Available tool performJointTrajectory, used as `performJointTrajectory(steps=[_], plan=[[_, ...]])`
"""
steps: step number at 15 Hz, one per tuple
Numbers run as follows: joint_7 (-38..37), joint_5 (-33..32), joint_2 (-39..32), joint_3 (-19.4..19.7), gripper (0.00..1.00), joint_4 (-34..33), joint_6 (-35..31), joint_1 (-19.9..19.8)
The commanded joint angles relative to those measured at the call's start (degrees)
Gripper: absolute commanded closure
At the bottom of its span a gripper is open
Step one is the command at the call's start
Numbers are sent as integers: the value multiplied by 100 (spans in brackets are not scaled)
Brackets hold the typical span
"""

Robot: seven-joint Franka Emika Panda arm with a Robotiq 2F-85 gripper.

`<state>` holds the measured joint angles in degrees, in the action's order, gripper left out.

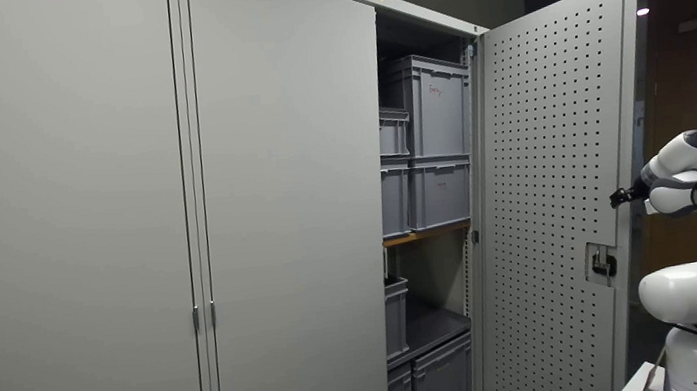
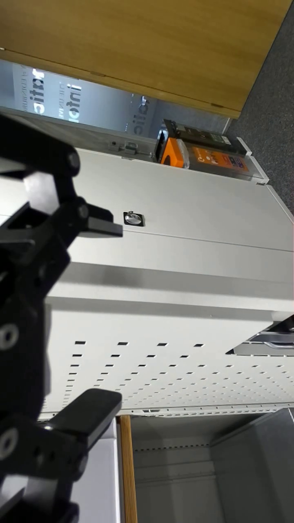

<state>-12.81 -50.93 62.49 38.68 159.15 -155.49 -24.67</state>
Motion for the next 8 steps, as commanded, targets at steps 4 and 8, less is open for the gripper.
performJointTrajectory(steps=[4, 8], plan=[[-32, -64, -9, -8, 0, -7, -71, -72], [280, 400, -181, -167, 0, -10, -316, -415]])
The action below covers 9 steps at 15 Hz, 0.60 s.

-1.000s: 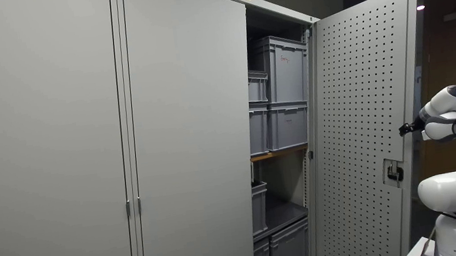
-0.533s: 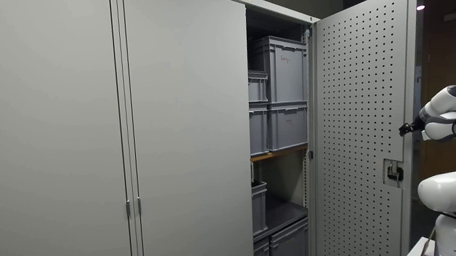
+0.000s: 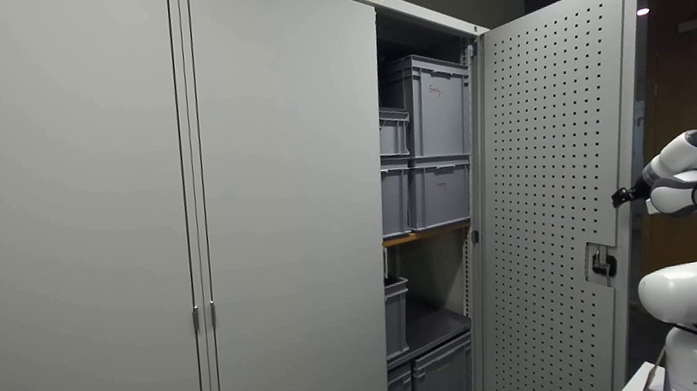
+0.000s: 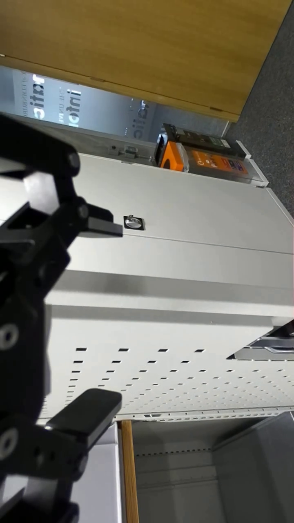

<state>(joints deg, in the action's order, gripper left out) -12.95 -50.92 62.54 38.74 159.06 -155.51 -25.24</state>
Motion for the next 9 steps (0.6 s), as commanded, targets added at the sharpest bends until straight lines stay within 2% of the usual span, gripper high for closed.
performJointTrajectory(steps=[1, 9], plan=[[320, 488, -205, -175, 0, -15, -356, -412], [1011, 1492, -454, -363, 0, -65, -816, -852]])
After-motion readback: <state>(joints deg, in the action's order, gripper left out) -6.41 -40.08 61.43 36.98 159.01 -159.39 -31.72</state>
